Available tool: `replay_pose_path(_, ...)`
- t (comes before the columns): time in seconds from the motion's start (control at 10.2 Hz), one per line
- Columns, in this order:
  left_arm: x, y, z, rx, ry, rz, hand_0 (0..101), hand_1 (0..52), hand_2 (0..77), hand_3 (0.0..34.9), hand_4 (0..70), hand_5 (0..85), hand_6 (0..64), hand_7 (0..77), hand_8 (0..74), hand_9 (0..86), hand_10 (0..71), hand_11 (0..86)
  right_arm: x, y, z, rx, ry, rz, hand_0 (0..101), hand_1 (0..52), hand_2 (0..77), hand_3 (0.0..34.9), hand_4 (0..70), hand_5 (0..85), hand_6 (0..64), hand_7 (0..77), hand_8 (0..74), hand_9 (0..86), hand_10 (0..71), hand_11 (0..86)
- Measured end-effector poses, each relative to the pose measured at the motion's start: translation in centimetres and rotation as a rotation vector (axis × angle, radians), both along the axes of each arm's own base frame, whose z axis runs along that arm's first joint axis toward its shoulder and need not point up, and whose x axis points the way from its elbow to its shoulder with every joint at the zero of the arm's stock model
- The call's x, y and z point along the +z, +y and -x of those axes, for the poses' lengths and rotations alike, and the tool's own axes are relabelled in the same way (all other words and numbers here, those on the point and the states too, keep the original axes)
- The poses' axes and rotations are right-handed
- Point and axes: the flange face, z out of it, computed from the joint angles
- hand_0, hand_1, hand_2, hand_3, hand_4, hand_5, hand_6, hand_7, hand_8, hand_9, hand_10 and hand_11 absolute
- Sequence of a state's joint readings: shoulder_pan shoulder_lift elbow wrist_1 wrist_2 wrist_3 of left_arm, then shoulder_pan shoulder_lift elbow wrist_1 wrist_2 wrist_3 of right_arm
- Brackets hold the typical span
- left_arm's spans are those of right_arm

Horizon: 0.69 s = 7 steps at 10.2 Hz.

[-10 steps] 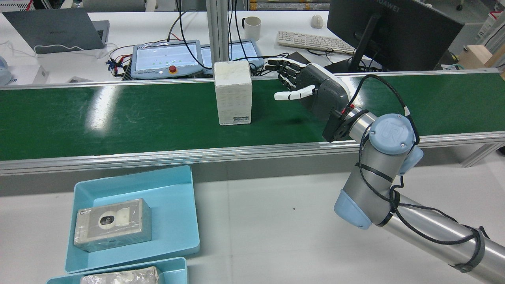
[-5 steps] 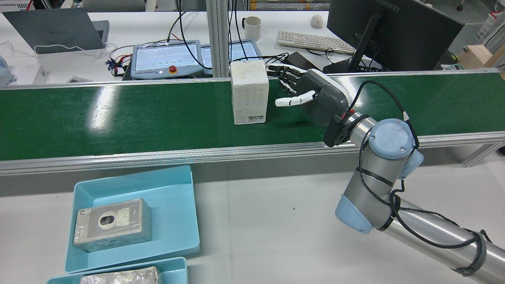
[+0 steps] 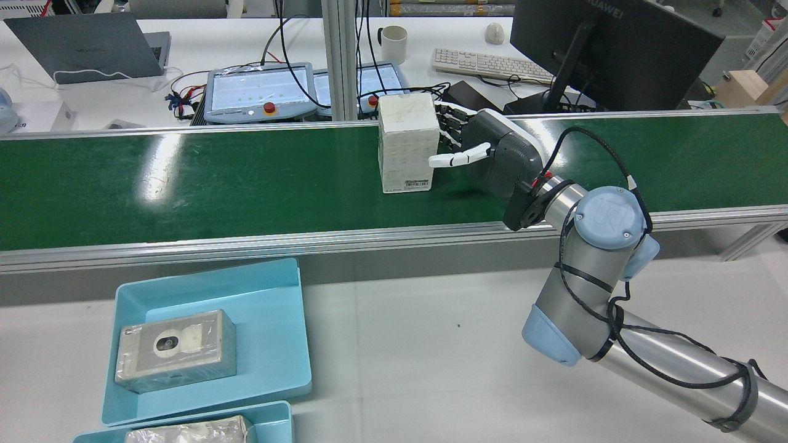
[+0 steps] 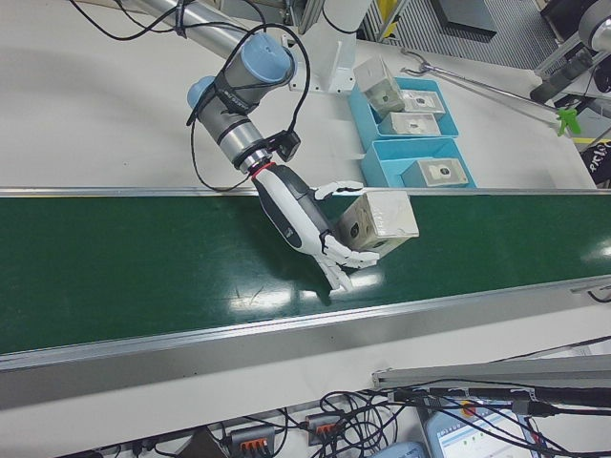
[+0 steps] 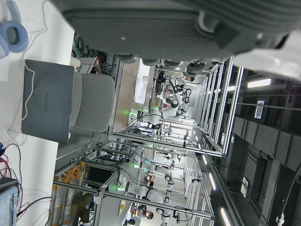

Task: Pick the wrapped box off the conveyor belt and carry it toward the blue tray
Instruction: 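Close the right hand fingers around the white wrapped box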

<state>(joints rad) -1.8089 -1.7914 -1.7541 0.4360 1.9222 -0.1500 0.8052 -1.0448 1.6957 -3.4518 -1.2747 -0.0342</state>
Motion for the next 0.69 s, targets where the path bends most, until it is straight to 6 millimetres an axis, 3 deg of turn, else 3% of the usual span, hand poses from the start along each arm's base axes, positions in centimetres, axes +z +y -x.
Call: replay_pose_path(0.69,0.00,0.00,0.00,0.000,0.000,0.000,0,0.0,0.5,0.0,0.0,1.1,0.0,0.5,0.5,0.0,0.0,0.5,0.11,-0.04,0.01,0.002,0.002,0.003,51,19.1,19.6,4.8,15.8,21.3,7.1,22.9,0.5,4.9,0.0,1.6)
